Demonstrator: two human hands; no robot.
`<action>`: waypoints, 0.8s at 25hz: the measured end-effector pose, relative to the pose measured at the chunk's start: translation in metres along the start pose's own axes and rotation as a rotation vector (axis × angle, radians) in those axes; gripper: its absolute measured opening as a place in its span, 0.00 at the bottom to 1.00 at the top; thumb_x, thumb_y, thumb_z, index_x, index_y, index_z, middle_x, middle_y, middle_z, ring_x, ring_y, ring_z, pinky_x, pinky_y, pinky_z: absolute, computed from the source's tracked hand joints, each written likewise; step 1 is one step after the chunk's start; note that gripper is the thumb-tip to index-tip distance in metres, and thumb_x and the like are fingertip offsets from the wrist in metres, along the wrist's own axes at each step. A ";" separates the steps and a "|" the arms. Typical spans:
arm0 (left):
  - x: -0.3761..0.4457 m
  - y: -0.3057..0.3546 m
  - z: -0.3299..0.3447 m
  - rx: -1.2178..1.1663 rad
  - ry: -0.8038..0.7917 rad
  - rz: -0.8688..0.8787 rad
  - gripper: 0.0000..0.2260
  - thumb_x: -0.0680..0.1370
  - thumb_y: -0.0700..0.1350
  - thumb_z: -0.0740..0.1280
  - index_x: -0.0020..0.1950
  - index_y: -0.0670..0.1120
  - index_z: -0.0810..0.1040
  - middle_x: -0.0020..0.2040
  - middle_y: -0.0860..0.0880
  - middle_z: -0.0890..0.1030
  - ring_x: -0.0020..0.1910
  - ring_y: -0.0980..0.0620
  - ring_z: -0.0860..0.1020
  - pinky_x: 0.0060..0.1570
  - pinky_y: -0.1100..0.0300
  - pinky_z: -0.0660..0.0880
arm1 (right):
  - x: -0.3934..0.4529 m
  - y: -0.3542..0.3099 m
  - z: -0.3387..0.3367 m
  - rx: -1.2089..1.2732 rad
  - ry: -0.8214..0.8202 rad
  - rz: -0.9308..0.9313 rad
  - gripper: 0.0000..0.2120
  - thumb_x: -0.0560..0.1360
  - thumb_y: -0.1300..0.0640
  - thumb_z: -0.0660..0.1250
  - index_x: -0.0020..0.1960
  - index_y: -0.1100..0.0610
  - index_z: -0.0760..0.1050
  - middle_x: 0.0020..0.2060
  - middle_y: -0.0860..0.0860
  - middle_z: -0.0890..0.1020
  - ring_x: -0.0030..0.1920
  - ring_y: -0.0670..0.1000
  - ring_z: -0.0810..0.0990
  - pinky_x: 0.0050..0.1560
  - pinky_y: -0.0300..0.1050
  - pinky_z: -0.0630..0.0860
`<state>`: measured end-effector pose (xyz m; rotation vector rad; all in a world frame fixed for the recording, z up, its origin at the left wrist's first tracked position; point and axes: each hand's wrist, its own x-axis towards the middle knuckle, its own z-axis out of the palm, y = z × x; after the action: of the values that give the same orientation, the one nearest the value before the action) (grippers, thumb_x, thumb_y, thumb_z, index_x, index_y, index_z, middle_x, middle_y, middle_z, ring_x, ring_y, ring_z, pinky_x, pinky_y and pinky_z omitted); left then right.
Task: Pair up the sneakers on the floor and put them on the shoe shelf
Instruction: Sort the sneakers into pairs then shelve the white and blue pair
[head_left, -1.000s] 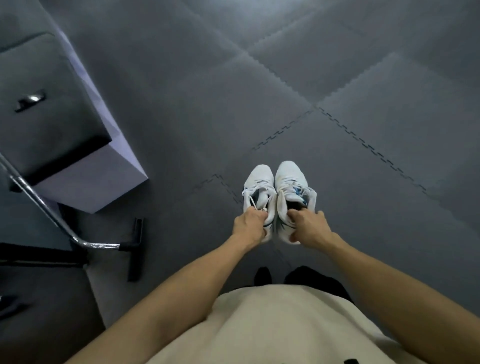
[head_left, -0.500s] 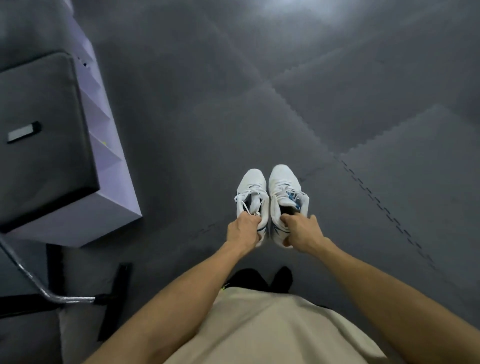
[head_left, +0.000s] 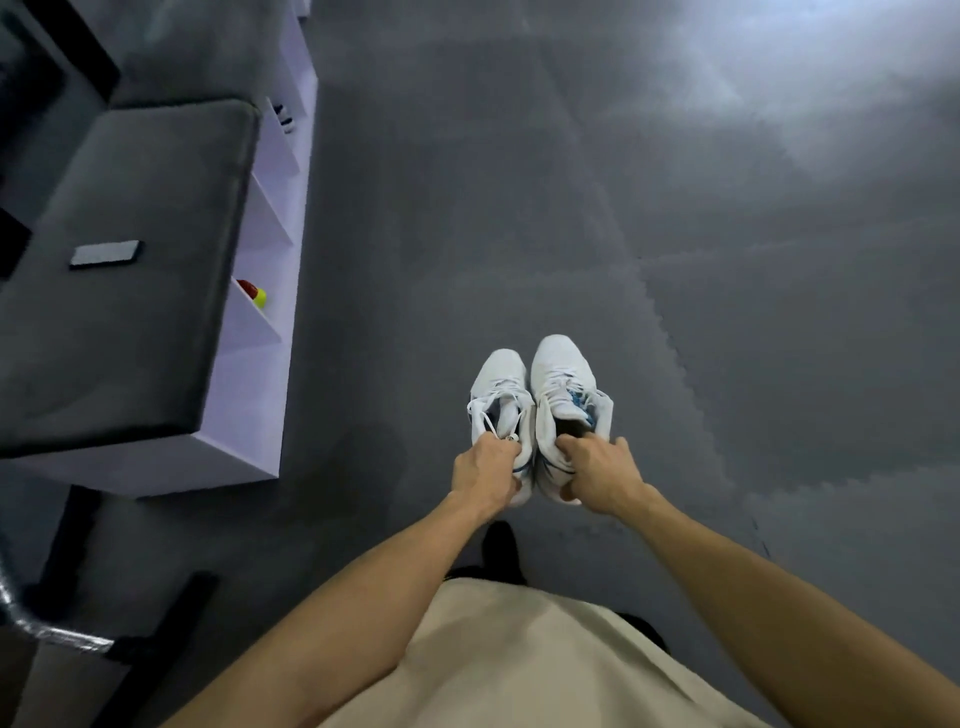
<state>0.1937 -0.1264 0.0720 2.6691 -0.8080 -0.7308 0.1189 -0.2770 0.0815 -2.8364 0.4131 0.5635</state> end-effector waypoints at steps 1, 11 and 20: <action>0.022 0.000 -0.015 -0.005 0.013 -0.019 0.07 0.72 0.43 0.70 0.48 0.46 0.77 0.48 0.44 0.76 0.48 0.40 0.80 0.43 0.56 0.72 | 0.026 0.002 -0.018 -0.017 -0.007 -0.025 0.18 0.70 0.55 0.69 0.58 0.52 0.71 0.55 0.52 0.79 0.56 0.57 0.76 0.55 0.52 0.67; 0.190 -0.017 -0.122 -0.096 0.200 -0.390 0.11 0.73 0.47 0.71 0.54 0.49 0.78 0.51 0.46 0.77 0.48 0.42 0.81 0.47 0.54 0.76 | 0.262 0.001 -0.145 -0.129 -0.033 -0.388 0.16 0.69 0.56 0.70 0.56 0.52 0.72 0.53 0.52 0.80 0.55 0.56 0.77 0.55 0.51 0.66; 0.257 -0.028 -0.210 -0.272 0.497 -0.847 0.10 0.74 0.48 0.70 0.53 0.47 0.79 0.53 0.45 0.77 0.50 0.42 0.79 0.50 0.52 0.77 | 0.426 -0.070 -0.243 -0.276 -0.047 -0.964 0.16 0.68 0.55 0.71 0.54 0.52 0.73 0.52 0.52 0.80 0.54 0.57 0.76 0.54 0.51 0.68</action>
<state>0.5031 -0.2313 0.1371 2.6807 0.5405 -0.2509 0.6017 -0.3736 0.1412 -2.7875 -1.0615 0.4775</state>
